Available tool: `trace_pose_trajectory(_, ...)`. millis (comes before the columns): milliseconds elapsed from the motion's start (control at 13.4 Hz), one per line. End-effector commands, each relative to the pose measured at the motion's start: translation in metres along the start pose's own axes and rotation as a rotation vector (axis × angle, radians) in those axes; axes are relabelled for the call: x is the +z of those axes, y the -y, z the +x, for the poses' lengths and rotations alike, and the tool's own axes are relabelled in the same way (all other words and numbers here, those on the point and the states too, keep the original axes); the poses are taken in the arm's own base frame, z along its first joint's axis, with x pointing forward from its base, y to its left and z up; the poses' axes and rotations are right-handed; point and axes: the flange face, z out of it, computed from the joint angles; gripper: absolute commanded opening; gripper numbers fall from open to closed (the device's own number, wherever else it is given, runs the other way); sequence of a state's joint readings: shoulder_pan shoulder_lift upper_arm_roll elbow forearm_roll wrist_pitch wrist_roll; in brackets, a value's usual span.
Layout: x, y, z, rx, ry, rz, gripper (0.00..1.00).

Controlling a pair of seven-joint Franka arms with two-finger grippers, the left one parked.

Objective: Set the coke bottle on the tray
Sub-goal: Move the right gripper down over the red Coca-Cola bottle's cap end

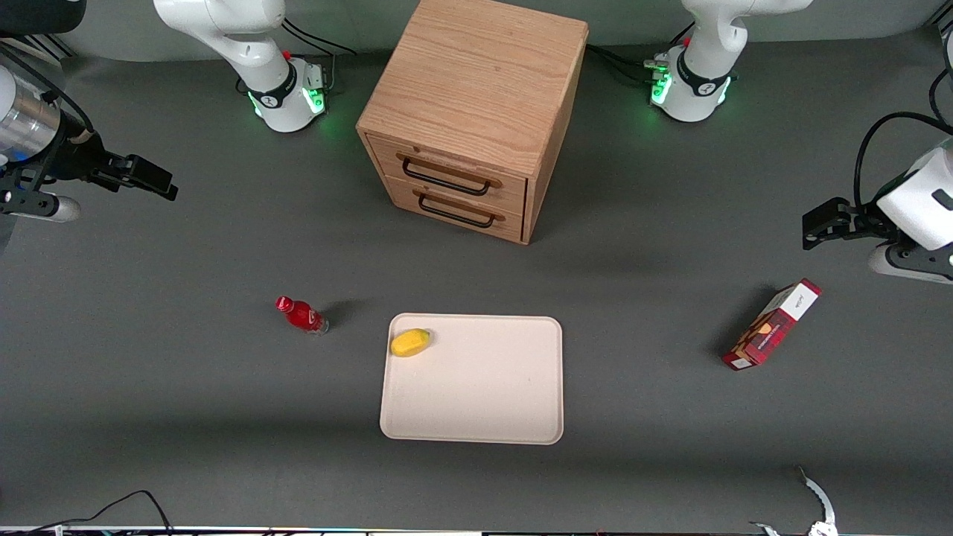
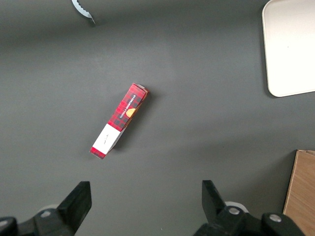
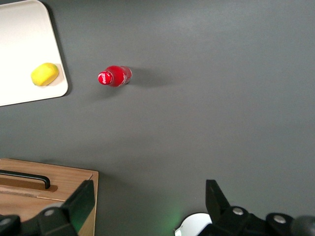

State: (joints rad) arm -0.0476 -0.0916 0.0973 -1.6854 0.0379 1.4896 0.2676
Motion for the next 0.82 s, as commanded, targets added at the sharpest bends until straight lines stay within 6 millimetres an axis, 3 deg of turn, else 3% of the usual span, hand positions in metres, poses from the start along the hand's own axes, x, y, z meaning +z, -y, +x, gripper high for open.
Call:
trace_pose_trajectory(0, -0.012, -0.005, -0.003, 0.009, 0.007, 0.029, 1.00)
trace_pose_trajectory(224, -0.009, 0.002, 0.000, -0.009, 0.016, 0.043, 1.00)
trace_pose_trajectory(448, 0.007, 0.040, 0.015, -0.053, 0.024, 0.083, 1.00)
trace_pose_trajectory(597, 0.042, 0.077, 0.039, -0.016, 0.008, 0.087, 1.00)
trace_pose_trajectory(746, 0.106, 0.111, 0.075, 0.039, 0.013, 0.098, 1.00)
